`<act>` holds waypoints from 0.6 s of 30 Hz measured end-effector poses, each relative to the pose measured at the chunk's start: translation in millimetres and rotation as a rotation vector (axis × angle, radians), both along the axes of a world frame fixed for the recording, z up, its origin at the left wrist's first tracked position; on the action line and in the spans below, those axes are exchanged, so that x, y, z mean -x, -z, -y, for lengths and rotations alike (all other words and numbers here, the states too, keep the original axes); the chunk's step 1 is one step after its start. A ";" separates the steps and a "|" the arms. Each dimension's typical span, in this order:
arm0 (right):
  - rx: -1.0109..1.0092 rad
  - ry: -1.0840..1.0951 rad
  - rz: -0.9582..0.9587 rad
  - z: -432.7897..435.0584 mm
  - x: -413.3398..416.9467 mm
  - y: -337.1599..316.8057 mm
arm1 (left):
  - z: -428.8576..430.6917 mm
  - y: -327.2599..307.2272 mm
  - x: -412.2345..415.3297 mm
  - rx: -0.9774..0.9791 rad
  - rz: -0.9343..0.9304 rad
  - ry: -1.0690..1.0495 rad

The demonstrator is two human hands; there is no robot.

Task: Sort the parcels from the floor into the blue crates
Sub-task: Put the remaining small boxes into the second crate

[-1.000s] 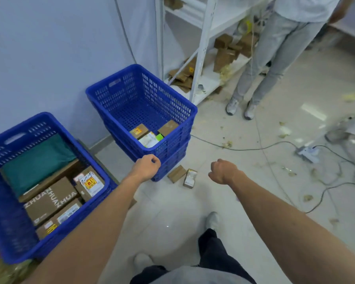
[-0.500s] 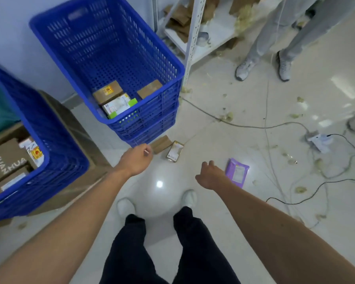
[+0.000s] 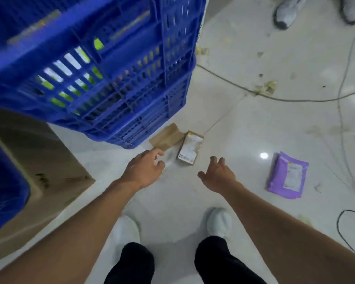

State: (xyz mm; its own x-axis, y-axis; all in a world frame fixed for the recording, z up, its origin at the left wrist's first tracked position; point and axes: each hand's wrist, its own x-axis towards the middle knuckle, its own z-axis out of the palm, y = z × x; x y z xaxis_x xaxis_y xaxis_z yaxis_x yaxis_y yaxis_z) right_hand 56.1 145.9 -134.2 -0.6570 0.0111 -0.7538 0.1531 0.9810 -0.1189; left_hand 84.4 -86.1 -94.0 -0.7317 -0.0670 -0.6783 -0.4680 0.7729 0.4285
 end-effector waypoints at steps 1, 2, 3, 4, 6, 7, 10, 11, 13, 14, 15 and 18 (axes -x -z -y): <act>0.005 0.006 -0.010 6.6 2.9 24.3 | 2.4 24.1 3.6 0.003 0.002 0.009; 0.016 0.015 -0.020 13.1 5.9 48.1 | 4.0 47.2 7.2 0.003 0.007 0.020; 0.031 0.032 -0.029 18.9 8.7 70.8 | 3.9 68.2 10.9 0.001 0.010 0.032; 0.051 0.059 -0.049 24.5 12.5 93.1 | 3.0 88.5 15.5 0.004 0.003 0.046; 0.083 0.142 -0.114 37.7 22.4 133.8 | 1.4 125.2 25.2 0.013 -0.024 0.060; 0.088 0.194 -0.153 44.6 28.6 151.7 | -0.3 141.1 30.9 0.019 -0.037 0.062; 0.067 0.297 -0.233 62.7 46.1 197.7 | -5.6 179.7 45.0 0.031 -0.049 0.054; 0.052 0.322 -0.240 67.3 50.6 209.4 | -7.4 189.0 47.9 0.034 -0.047 0.053; 0.036 0.388 -0.251 73.5 56.7 226.2 | -11.4 202.1 50.6 0.034 -0.042 0.048; 0.036 0.417 -0.258 75.2 58.0 230.9 | -12.3 205.7 50.6 0.031 -0.039 0.046; 0.038 0.435 -0.263 75.6 58.5 233.0 | -12.3 206.8 49.7 0.032 -0.037 0.048; 0.024 0.435 -0.238 65.8 56.1 226.2 | -9.9 197.9 46.1 0.030 -0.032 0.059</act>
State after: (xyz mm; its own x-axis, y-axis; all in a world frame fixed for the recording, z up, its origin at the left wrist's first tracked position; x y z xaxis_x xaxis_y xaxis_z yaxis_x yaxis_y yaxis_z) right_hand 0.1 80.0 -360.4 -0.7495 0.3070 -0.5865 0.5134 0.8289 -0.2222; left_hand 38.3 -76.2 -291.9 -0.7560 -0.0425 -0.6532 -0.4075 0.8115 0.4189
